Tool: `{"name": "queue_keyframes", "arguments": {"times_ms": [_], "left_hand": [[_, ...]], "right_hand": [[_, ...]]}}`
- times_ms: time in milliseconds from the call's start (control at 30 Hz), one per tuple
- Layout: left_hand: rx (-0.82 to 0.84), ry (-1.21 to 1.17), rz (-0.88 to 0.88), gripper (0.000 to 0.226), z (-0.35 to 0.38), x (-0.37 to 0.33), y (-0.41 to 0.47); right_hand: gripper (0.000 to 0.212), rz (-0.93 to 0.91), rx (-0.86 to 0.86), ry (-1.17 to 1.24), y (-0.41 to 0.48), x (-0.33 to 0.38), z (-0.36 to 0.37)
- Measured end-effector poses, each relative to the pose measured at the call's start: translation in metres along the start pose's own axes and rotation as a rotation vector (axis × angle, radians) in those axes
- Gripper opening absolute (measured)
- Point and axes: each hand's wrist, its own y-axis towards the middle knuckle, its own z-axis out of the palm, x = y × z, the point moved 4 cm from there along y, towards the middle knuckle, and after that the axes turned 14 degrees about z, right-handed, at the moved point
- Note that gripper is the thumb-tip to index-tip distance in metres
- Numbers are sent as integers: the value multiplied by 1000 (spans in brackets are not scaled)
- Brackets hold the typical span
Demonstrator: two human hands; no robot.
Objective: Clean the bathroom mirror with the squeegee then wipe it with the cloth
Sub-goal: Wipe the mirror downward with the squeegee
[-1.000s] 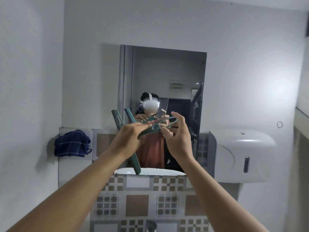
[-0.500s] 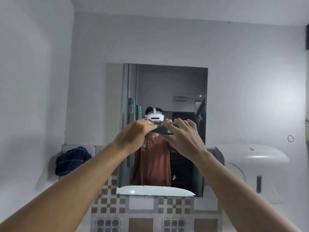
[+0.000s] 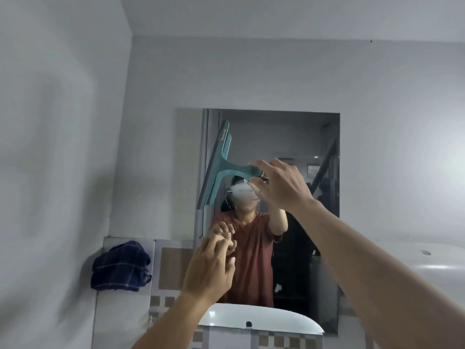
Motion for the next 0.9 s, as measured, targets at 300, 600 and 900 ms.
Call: {"name": "queue_keyframes", "arguments": {"times_ms": [300, 600, 900], "left_hand": [[127, 142, -7, 76, 29, 31, 43], [96, 168, 30, 80, 34, 41, 41], [86, 161, 34, 76, 31, 43, 44]], "right_hand": [[36, -6, 65, 63, 47, -2, 24], [39, -78, 43, 23, 85, 8, 24], [40, -125, 55, -93, 102, 23, 20]]}}
